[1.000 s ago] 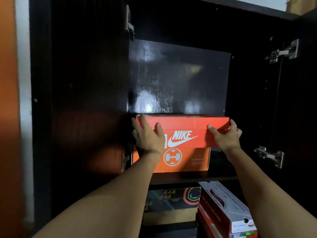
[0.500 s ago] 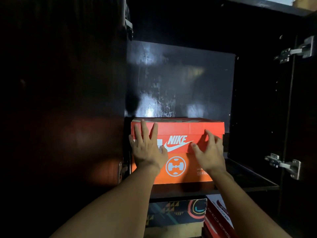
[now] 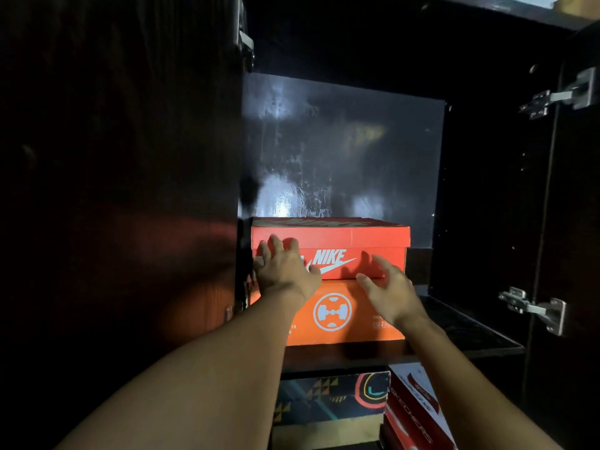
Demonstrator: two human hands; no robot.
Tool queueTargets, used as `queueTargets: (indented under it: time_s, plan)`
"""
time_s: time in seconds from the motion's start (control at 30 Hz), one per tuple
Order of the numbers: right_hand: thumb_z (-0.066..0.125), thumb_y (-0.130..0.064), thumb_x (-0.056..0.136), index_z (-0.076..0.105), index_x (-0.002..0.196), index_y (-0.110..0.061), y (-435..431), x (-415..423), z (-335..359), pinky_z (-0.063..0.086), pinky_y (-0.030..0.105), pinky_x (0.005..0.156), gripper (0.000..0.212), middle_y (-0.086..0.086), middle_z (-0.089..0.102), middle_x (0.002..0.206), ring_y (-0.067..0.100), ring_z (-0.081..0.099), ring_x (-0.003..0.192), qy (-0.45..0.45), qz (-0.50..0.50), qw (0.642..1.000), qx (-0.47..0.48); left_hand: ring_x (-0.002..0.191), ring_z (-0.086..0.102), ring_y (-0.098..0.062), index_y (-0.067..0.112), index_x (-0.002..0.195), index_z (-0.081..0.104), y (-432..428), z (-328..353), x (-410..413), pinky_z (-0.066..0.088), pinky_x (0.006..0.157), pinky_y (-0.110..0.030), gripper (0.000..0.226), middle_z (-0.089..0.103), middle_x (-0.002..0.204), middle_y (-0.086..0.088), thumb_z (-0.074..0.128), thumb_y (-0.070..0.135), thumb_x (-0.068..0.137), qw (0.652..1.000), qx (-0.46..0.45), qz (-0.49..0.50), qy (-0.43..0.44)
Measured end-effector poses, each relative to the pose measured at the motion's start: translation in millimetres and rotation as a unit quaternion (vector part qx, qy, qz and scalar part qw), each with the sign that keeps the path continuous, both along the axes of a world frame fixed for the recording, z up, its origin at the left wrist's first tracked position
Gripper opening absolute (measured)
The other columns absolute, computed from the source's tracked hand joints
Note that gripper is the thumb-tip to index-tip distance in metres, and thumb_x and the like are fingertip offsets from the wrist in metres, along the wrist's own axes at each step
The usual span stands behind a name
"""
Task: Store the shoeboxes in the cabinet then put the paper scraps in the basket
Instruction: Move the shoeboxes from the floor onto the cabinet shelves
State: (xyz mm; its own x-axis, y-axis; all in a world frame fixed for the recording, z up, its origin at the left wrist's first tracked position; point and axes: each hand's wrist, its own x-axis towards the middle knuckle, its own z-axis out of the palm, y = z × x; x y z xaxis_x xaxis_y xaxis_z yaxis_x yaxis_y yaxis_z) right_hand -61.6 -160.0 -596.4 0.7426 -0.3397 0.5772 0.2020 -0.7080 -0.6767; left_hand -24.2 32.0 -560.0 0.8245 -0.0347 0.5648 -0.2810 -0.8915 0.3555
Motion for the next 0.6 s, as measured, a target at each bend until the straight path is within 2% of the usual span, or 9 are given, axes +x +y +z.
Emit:
queueTargets:
  time_s: [0.07,0.17,0.27,0.37,0.5,0.6]
  plan:
    - [0.065,-0.041,0.090,0.046,0.143,-0.027,-3,-19,-6,0.038,0.033,0.109,0.058,0.005,0.049,0.143,0.020,0.046,0.132,-0.010,-0.012,1.000,-0.012,0.141,0.027,-0.028,0.024,0.140,0.042,-5,-9,-12,0.035,0.107,-0.042,0.055,0.038,0.149,-0.008,0.050,0.043,0.089,0.999,-0.008,-0.027,-0.025]
    - [0.066,-0.040,0.090,0.053,0.138,-0.025,-7,-54,-22,0.042,0.035,0.107,0.052,0.004,0.056,0.135,0.019,0.052,0.127,-0.024,-0.034,0.999,-0.016,0.128,0.045,-0.026,0.025,0.134,0.051,-18,-28,-29,0.044,0.098,-0.039,0.048,0.053,0.134,-0.004,0.052,0.039,0.088,0.994,-0.043,-0.100,-0.003]
    - [0.065,-0.041,0.090,0.055,0.136,-0.024,-12,-90,-45,0.041,0.032,0.104,0.050,0.000,0.058,0.133,0.016,0.052,0.126,-0.010,-0.067,0.998,-0.015,0.121,0.053,-0.029,0.026,0.130,0.056,-39,-54,-50,0.049,0.094,-0.039,0.045,0.059,0.128,-0.004,0.053,0.038,0.087,0.985,-0.058,-0.163,0.024]
    - [0.063,-0.046,0.091,0.053,0.138,-0.027,-24,-129,-71,0.040,0.027,0.102,0.052,-0.001,0.055,0.137,0.013,0.049,0.128,0.001,-0.114,0.993,0.004,0.119,0.054,-0.029,0.028,0.127,0.057,-68,-85,-76,0.049,0.090,-0.039,0.042,0.059,0.127,-0.003,0.053,0.040,0.088,0.977,-0.026,-0.210,0.040]
    - [0.060,-0.047,0.092,0.052,0.138,-0.028,-39,-197,-101,0.043,0.038,0.106,0.051,-0.001,0.054,0.139,0.016,0.049,0.131,0.027,-0.219,0.975,-0.007,0.120,0.055,-0.028,0.027,0.131,0.056,-108,-121,-116,0.049,0.095,-0.037,0.045,0.059,0.130,-0.004,0.054,0.040,0.088,0.952,-0.016,-0.301,0.056]
    - [0.059,-0.045,0.093,0.052,0.138,-0.027,-40,-262,-129,0.045,0.036,0.102,0.049,0.000,0.056,0.136,0.016,0.052,0.126,0.055,-0.281,0.958,-0.001,0.120,0.055,-0.030,0.027,0.132,0.055,-131,-146,-160,0.049,0.093,-0.038,0.045,0.061,0.130,-0.006,0.056,0.038,0.088,0.922,-0.013,-0.375,0.091]
